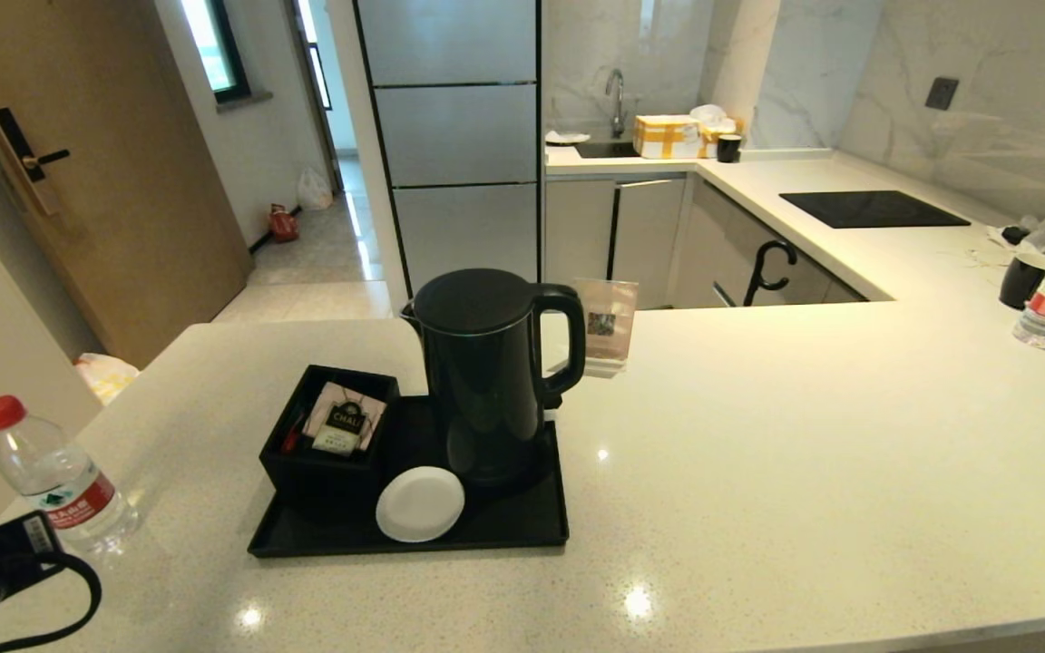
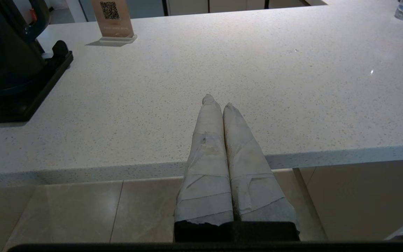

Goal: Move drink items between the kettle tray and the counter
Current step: Return the bottled water to its original position

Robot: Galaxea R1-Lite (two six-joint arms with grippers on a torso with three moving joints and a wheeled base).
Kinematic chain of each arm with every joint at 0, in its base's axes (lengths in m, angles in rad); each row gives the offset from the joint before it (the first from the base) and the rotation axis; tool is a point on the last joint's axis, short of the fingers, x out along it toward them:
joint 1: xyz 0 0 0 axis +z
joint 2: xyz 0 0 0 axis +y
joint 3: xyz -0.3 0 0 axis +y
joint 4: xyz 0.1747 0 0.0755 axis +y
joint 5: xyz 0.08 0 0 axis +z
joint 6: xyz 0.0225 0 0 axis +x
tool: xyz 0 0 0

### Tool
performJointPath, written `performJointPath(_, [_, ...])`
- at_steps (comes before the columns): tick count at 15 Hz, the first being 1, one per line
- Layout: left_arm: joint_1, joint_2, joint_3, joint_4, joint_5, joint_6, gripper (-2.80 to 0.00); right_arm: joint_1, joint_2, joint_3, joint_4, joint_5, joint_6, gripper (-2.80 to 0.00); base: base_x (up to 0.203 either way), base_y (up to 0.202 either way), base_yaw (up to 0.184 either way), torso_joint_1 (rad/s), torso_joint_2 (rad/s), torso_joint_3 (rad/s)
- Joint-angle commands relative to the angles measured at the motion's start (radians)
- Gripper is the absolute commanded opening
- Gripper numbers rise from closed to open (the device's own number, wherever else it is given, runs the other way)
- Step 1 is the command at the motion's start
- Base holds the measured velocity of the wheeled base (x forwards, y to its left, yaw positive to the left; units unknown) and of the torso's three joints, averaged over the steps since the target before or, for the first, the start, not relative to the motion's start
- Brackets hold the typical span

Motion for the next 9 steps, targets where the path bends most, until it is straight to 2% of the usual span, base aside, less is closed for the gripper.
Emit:
performJointPath(1, [0.003,0.034,0.000,-0.003,0.003,-0.001,0.00,0.000,0.002,0.000,0.000,0.000,0.000,-2.80,0.000,0.000,0.000,0.000,0.00,0.000])
performJointPath(4, [0.030,0.138,0.020,-0.096,0.004,-0.002,0.00,0.000,0.002,0.000,0.000,0.000,0.000,-2.80,0.000,0.000,0.000,0.000,0.00,0.000])
performJointPath(9, [0.041,0.174,0.024,-0.170,0.002,0.001,0.00,0.000,0.002,0.000,0.000,0.000,0.000,-2.80,0.000,0.000,0.000,0.000,0.00,0.000])
